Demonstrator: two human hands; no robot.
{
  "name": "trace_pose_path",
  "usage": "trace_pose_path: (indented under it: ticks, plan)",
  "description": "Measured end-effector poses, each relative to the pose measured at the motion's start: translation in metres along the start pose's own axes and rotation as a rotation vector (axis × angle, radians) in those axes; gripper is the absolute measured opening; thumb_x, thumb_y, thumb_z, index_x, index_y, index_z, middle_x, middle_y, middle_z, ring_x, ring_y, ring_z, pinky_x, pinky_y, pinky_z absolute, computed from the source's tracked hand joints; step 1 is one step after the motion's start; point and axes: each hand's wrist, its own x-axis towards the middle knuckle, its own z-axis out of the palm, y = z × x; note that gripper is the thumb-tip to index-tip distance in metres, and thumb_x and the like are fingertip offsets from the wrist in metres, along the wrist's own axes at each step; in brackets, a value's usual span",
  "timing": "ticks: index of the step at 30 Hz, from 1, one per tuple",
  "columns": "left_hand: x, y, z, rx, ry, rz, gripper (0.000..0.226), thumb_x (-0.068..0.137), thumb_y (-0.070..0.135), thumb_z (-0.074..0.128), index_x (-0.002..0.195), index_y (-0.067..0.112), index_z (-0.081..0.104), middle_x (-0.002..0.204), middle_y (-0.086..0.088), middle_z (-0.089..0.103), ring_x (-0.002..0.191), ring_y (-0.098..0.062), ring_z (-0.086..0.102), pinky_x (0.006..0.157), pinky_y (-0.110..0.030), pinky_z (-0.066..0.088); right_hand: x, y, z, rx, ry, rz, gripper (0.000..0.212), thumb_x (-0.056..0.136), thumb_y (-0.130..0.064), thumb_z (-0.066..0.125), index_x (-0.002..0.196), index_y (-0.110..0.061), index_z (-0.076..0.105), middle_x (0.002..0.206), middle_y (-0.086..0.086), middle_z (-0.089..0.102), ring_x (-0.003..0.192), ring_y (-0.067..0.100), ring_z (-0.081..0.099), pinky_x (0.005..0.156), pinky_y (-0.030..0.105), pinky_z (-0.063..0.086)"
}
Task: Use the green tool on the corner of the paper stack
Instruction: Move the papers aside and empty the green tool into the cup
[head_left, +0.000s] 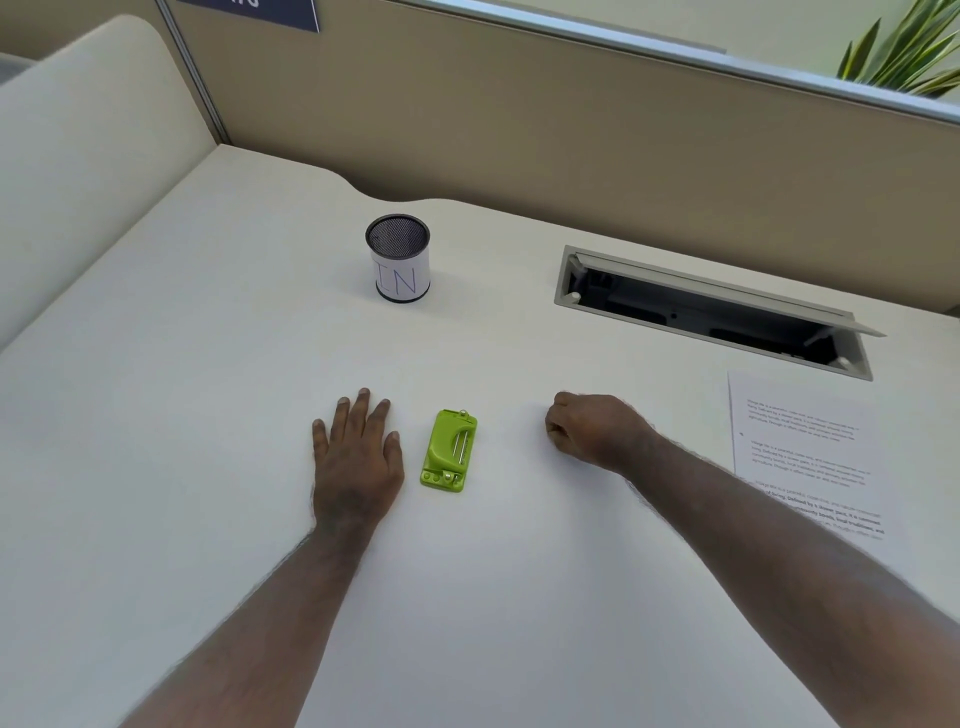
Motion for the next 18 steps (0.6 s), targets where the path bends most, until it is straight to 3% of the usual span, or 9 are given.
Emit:
trace_pose_path:
  ticks: [5, 10, 14, 18]
  plan:
    - [0.0, 0.001, -0.001, 0.008, -0.007, -0.001, 0.055, 0.092, 0.036, 0.029, 0.144, 0.022, 0.041, 0.159, -0.002, 0.03, 0.148, -0.024, 0.023, 0.121, -0.052, 0.013, -0.003, -0.005, 0.009, 0.03, 0.007, 0.17, 0.022, 0.094, -0.02, 0.039, 0.093, -0.013, 0.059, 0.096, 0.003, 0.059, 0.07, 0.024, 0.055, 0.061, 0.033, 0.044]
    - [0.0, 0.001, -0.001, -0.006, -0.012, -0.004, 0.056, 0.091, 0.036, 0.028, 0.144, 0.022, 0.041, 0.159, -0.002, 0.029, 0.149, -0.024, 0.021, 0.121, -0.052, 0.011, -0.009, 0.013, 0.012, 0.531, 0.106, 0.441, 0.015, 0.091, -0.026, 0.045, 0.081, -0.023, 0.055, 0.09, -0.004, 0.059, 0.077, 0.02, 0.056, 0.069, 0.029, 0.042]
    - [-0.001, 0.003, -0.003, 0.003, -0.006, -0.005, 0.056, 0.091, 0.035, 0.028, 0.144, 0.021, 0.041, 0.159, -0.002, 0.03, 0.148, -0.024, 0.022, 0.121, -0.052, 0.012, -0.013, 0.025, 0.005, 0.857, 0.299, 0.557, 0.019, 0.092, -0.027, 0.049, 0.077, -0.022, 0.06, 0.078, -0.006, 0.061, 0.066, 0.011, 0.057, 0.061, 0.026, 0.044]
    - [-0.002, 0.002, -0.004, -0.001, -0.003, -0.009, 0.056, 0.091, 0.034, 0.029, 0.144, 0.021, 0.042, 0.159, -0.003, 0.03, 0.148, -0.025, 0.023, 0.121, -0.052, 0.012, -0.007, 0.026, -0.009, 1.014, 0.397, 0.59, 0.022, 0.092, -0.023, 0.049, 0.072, -0.027, 0.057, 0.065, -0.01, 0.055, 0.048, -0.005, 0.054, 0.046, 0.009, 0.039]
